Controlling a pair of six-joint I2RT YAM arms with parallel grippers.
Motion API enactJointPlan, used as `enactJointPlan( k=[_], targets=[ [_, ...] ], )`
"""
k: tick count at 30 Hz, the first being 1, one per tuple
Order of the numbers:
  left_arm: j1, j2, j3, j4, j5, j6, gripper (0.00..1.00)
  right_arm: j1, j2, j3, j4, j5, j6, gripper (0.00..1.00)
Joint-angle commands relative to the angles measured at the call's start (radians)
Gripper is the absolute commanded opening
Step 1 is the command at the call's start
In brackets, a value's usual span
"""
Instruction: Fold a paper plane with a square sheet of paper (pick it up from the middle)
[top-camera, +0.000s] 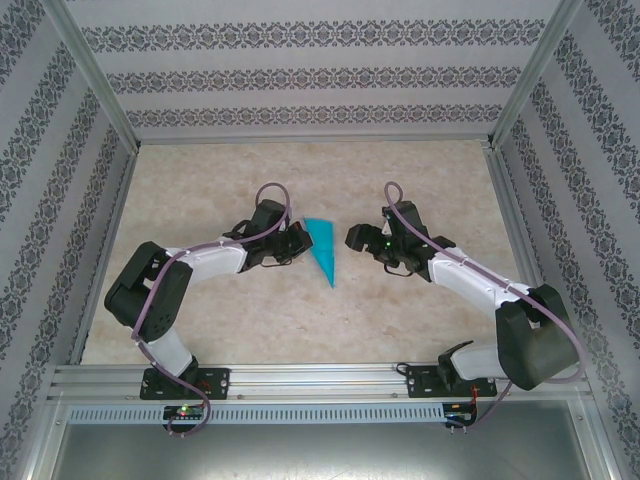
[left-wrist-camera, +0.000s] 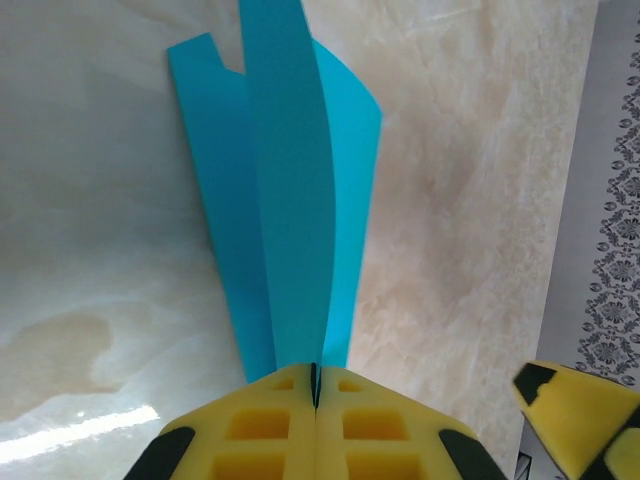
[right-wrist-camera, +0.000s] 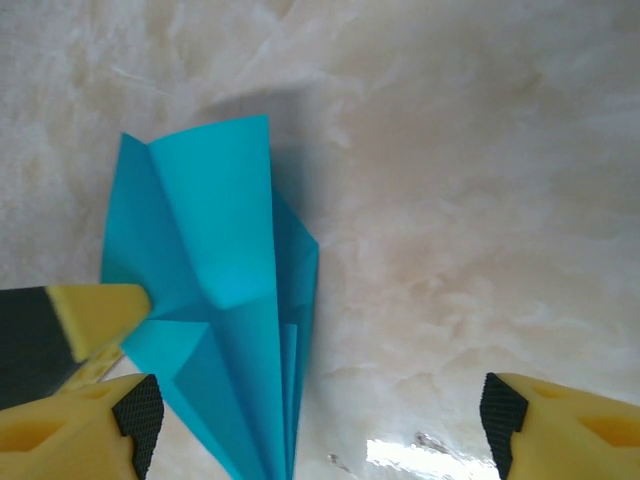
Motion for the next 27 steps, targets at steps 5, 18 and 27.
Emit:
enactJointPlan(
  k=[5,18,27],
  targets=[
    [0.038,-0.087,-0.127,0.028,-0.061,-0.004,0.00,0.103,0.096,0.085,0.012,-0.033,-0.045,0.76],
    [0.054,-0.166,-0.228,0.015,-0.127,-0.006,0.00,0.309,0.347,0.305,-0.094,0.015,-0.109,0.57],
    [0.060,-0.198,-0.276,-0.003,-0.142,-0.018,0.00,0.347,0.418,0.385,-0.165,0.003,-0.154,0.60]
  ],
)
